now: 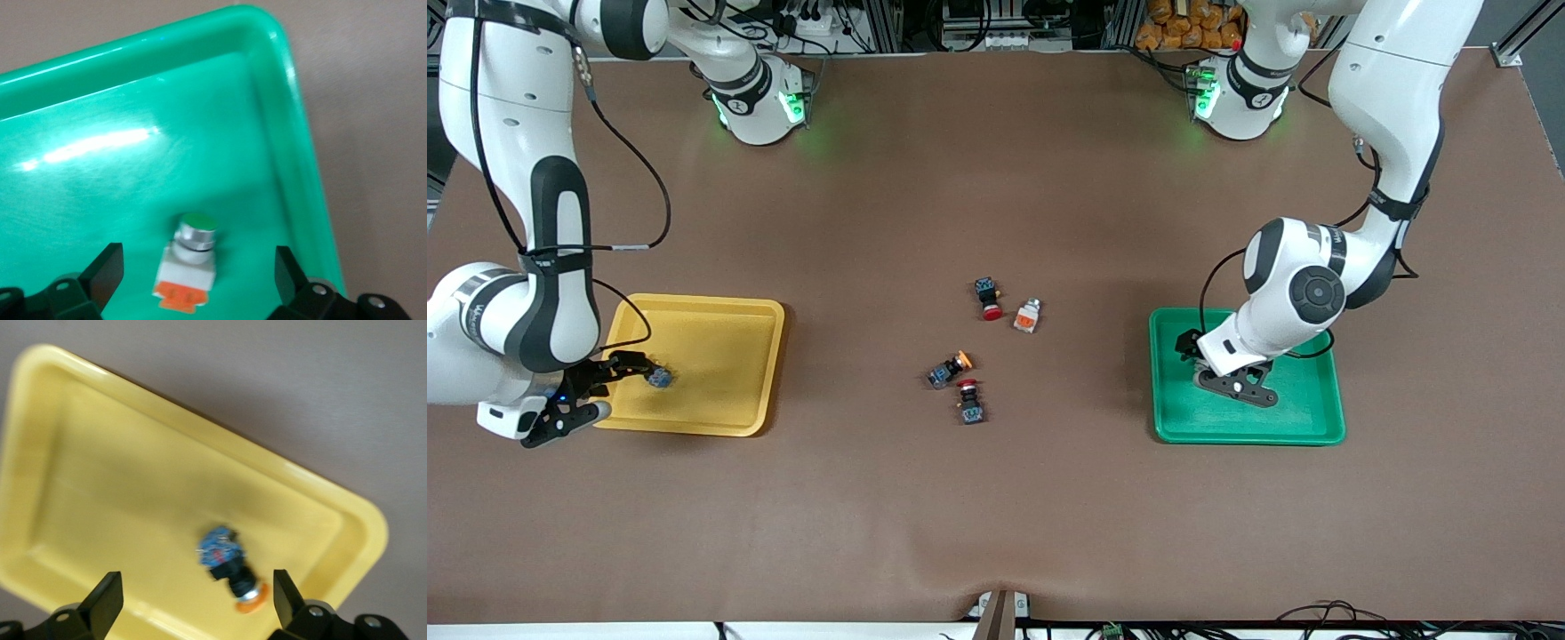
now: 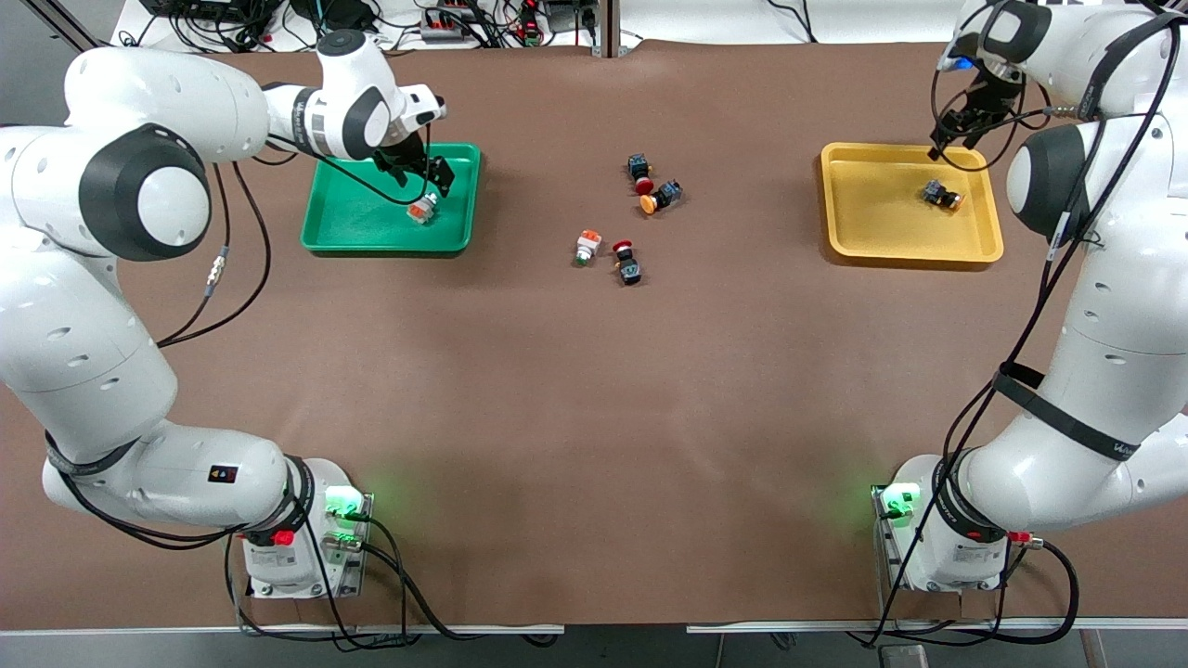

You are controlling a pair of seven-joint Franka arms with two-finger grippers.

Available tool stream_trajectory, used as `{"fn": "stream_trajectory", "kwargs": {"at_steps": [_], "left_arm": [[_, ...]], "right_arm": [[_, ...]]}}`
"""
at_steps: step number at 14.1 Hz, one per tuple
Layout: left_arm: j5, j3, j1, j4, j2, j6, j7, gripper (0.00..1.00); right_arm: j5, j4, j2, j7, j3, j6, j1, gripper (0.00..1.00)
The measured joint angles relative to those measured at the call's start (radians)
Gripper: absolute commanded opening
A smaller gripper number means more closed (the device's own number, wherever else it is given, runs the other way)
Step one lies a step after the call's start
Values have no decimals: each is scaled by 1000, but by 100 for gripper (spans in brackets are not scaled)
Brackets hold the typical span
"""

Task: Place green and yellow buttons in trays
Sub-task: 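Carry the yellow button to the yellow tray while the left gripper carries green, then reach the right gripper to another yellow button while the left gripper reaches green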

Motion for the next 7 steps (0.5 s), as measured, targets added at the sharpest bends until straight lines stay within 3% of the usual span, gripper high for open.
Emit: {"fn": "stream_trajectory", "kwargs": {"at_steps": [3,7], "left_arm": [[0,-64,-36,33,-2,-18,-166,100],[0,-79,-160,120,-4,-96,-409,100]], "right_arm": [[18,62,-2,172,32,-66,28,100],[64,72,-2,519,86,-66,121,100]]}}
